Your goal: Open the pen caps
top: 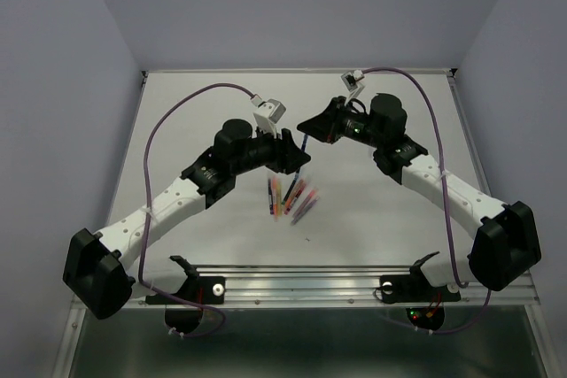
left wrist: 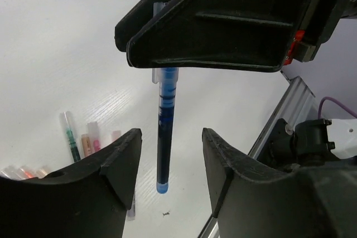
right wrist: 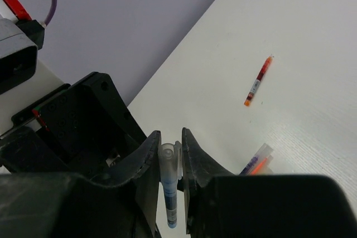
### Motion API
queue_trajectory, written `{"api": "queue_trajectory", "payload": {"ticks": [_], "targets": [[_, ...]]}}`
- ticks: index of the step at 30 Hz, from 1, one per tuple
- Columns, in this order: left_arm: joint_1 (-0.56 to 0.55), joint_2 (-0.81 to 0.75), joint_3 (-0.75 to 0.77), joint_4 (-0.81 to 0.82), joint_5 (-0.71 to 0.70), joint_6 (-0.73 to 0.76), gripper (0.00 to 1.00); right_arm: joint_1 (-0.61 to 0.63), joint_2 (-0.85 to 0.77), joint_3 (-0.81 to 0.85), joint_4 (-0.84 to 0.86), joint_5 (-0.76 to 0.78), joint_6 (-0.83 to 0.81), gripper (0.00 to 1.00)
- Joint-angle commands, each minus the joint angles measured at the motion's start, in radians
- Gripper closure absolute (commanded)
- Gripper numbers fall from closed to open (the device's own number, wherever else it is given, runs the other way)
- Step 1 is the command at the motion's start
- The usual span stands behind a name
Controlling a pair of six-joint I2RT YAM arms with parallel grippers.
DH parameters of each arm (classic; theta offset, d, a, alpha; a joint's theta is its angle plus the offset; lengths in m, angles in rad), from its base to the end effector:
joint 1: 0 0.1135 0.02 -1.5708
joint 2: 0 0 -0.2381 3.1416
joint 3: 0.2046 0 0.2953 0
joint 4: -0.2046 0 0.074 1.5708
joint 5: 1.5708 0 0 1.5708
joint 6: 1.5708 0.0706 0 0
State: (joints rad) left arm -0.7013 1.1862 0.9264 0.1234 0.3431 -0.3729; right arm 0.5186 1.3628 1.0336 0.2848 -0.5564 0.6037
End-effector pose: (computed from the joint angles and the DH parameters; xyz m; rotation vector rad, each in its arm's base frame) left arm 0.2633 -0.2535 0.2988 0.5636 1.7345 -1.0731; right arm 0.3269 0.2295 0.3038 -0.3946 1.7309 1.2859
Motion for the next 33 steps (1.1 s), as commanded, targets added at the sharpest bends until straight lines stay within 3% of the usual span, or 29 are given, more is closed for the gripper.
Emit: {"api": "queue_trajectory", "payload": {"ticks": [1, 16, 18, 19, 20, 24, 26, 33], "targets": [[-0.007, 0.000, 0.032, 0.039, 0.002, 0.000, 0.41, 0.008, -0.022, 0.049, 0.004, 0.065, 0.022, 0.99], [-0.007, 0.032, 0.032, 0.064, 0.019, -0.004, 0.53, 0.008, -0.002, 0.052, 0.025, 0.003, 0.096, 0.99], [-0.006, 0.030, 0.031, 0.068, 0.019, -0.009, 0.70, 0.008, -0.001, 0.051, 0.031, 0.001, 0.094, 0.99], [-0.007, 0.029, 0.031, 0.071, 0.014, -0.011, 0.89, 0.008, -0.002, 0.049, 0.028, 0.003, 0.093, 0.99], [-0.007, 0.027, 0.029, 0.073, 0.013, -0.011, 0.99, 0.008, -0.002, 0.048, 0.025, 0.007, 0.093, 0.99], [-0.007, 0.004, 0.002, 0.088, 0.017, -0.029, 1.00, 0.008, -0.013, 0.043, -0.004, 0.124, 0.061, 0.99], [-0.009, -0.019, -0.018, 0.093, 0.019, -0.040, 1.00, -0.003, -0.018, 0.046, -0.021, 0.269, 0.044, 0.99], [-0.041, -0.094, -0.236, 0.177, 0.066, -0.170, 1.00, -0.186, 0.033, 0.131, -0.016, 0.460, 0.084, 0.99]]}}
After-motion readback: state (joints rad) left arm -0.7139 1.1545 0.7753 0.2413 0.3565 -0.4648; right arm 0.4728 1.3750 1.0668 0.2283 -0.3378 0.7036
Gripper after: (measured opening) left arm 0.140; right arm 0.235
